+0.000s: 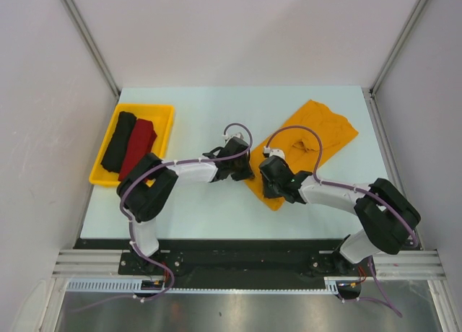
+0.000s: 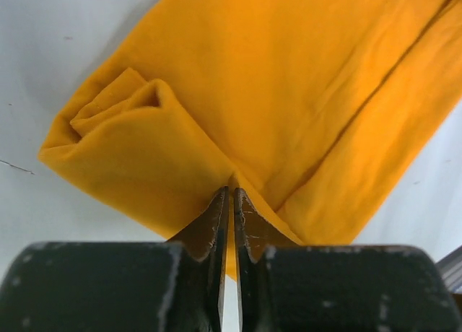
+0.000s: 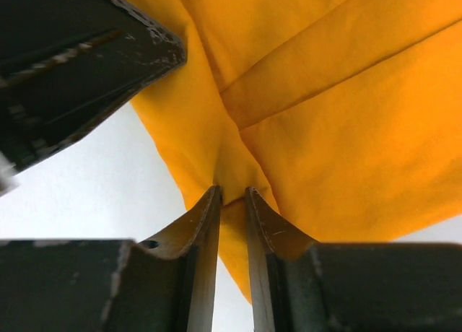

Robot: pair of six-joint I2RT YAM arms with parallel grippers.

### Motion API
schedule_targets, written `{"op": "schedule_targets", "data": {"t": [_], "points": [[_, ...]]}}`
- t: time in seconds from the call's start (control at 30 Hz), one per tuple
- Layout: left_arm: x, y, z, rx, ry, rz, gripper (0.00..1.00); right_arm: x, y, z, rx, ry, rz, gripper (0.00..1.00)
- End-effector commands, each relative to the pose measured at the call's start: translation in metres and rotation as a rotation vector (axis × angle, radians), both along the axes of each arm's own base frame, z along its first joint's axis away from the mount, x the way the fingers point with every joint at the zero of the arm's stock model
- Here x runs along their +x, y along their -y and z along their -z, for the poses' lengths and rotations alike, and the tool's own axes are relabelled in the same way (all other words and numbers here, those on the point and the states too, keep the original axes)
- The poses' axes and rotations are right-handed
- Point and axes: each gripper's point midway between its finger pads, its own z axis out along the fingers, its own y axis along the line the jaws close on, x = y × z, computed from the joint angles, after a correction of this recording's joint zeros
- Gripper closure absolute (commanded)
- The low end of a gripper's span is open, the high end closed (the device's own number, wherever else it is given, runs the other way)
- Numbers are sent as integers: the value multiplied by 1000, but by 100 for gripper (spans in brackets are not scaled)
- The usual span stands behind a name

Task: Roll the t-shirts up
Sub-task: Roll the T-shirt to the center of the board.

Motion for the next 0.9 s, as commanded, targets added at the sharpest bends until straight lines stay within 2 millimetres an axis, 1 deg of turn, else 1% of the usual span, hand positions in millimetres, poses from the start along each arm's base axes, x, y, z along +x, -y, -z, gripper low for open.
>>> {"op": "schedule_targets", "data": {"t": [0.0, 0.07, 0.23, 0.37, 0.4, 0.53, 0.67, 0.7, 0.77, 0.8, 0.83, 0.87], "points": [[3, 6, 4, -14, -7, -6, 91, -6, 9, -19, 12, 17, 21, 72], [3, 6, 6, -8, -10, -6, 91, -10, 11, -25, 8, 27, 23, 72], [4, 5, 4, -4, -6, -9, 91, -26, 24, -28, -43, 24, 53, 71], [4, 4, 5, 2, -6, -8, 91, -38, 31, -17, -67, 3, 61, 74], [4, 5, 4, 0, -6, -7, 91, -43, 36, -10, -82, -10, 64, 75], [5, 5, 5, 1, -7, -10, 91, -51, 49, 10, -118, -39, 97, 79], [3, 4, 7, 8, -13, -8, 91, -54, 50, 18, -123, -55, 94, 82], [4, 4, 6, 6, -11, -8, 91, -54, 50, 17, -122, -54, 94, 82], [3, 3, 6, 8, -13, -8, 91, -55, 49, 9, -110, -35, 88, 82], [3, 3, 6, 8, -13, -8, 91, -54, 49, 2, -109, -11, 88, 81], [3, 4, 5, 7, -12, -8, 90, -52, 47, -9, -87, 20, 84, 79], [4, 4, 4, 6, -11, -8, 90, -55, 48, -14, -95, 31, 79, 78]]}}
